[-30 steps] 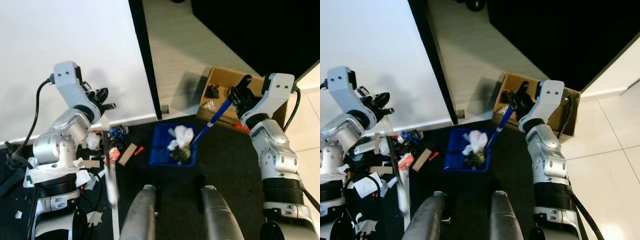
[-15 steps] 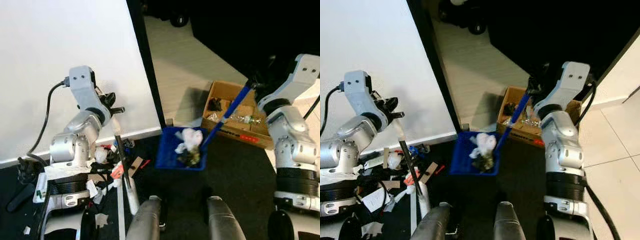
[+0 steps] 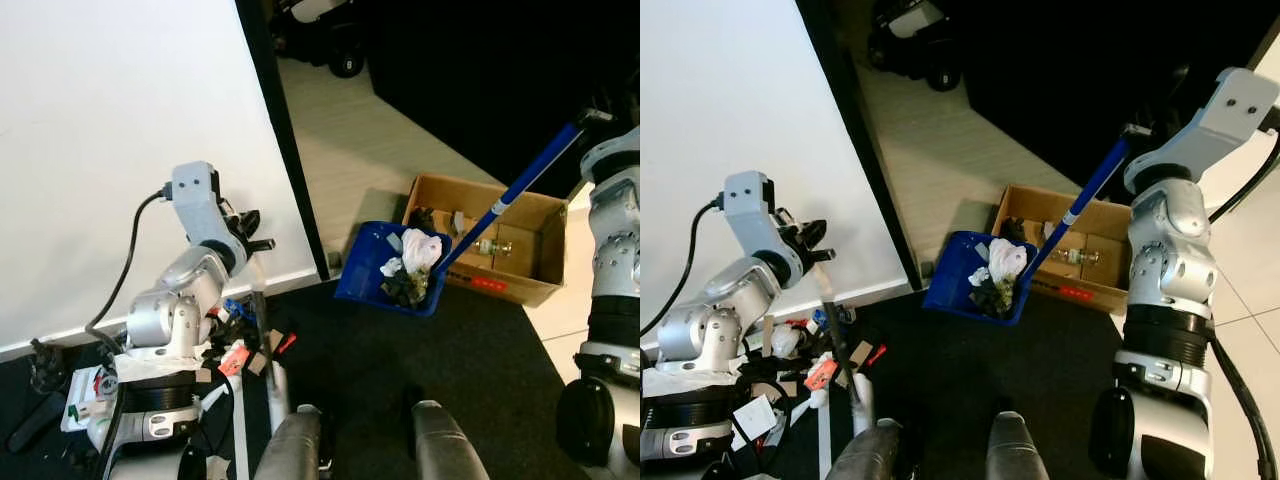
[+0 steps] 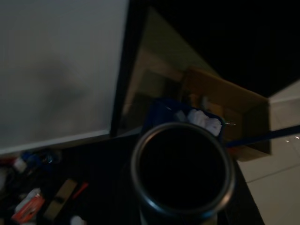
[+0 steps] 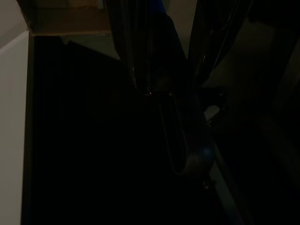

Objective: Sweep floor

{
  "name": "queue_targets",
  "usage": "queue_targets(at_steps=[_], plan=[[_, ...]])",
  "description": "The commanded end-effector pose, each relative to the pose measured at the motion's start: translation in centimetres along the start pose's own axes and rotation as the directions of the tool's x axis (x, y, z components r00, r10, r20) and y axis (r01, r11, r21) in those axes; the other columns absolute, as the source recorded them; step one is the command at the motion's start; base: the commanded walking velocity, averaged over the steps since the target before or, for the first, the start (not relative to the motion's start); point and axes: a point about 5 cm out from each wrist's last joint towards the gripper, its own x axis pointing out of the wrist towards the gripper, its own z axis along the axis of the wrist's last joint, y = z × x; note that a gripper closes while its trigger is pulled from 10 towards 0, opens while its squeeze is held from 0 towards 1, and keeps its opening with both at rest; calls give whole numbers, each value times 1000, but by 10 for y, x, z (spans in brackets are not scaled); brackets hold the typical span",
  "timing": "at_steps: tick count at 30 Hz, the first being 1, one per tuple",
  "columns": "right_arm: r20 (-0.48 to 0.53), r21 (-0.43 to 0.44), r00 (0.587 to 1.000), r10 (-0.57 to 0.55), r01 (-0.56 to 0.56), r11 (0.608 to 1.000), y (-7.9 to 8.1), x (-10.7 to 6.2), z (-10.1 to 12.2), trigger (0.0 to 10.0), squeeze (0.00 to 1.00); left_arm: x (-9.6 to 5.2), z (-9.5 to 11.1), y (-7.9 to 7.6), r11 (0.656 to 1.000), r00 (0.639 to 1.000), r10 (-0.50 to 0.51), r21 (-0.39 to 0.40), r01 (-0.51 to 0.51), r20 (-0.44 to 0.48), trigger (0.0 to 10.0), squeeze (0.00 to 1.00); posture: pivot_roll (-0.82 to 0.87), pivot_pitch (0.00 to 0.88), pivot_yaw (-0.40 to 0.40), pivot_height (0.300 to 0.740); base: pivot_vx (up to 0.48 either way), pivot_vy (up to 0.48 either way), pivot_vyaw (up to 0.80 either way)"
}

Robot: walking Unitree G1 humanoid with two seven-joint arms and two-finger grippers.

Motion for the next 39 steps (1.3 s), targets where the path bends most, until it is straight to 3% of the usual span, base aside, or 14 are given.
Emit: queue_targets(at_steps=[1,11,23,33,39], plan=[[87,31,996,-14,11,999,-2,5,18,10000,0,-1,-1,-2,999,1000,5,40,-6,13,10000,0,-26,93,81,740,0,0,0],[170,33,985,41,-47,998,9,19,42,10000,0,5,-1,-13,996,998,-16,91,11,61,10000,0,-26,78,52,740,0,0,0],[197,23,976,91,-97,995,22,22,44,10000,0,6,5,-17,990,992,-13,143,-5,126,10000,0,-26,66,36,740,0,0,0],[178,26,980,85,-91,996,21,23,38,10000,0,11,13,-17,992,981,22,118,-46,192,10000,0,-29,64,33,740,0,0,0],[172,30,982,81,-88,996,21,24,37,10000,0,12,13,-18,993,981,18,111,-40,194,10000,0,-29,64,33,740,0,0,-619]])
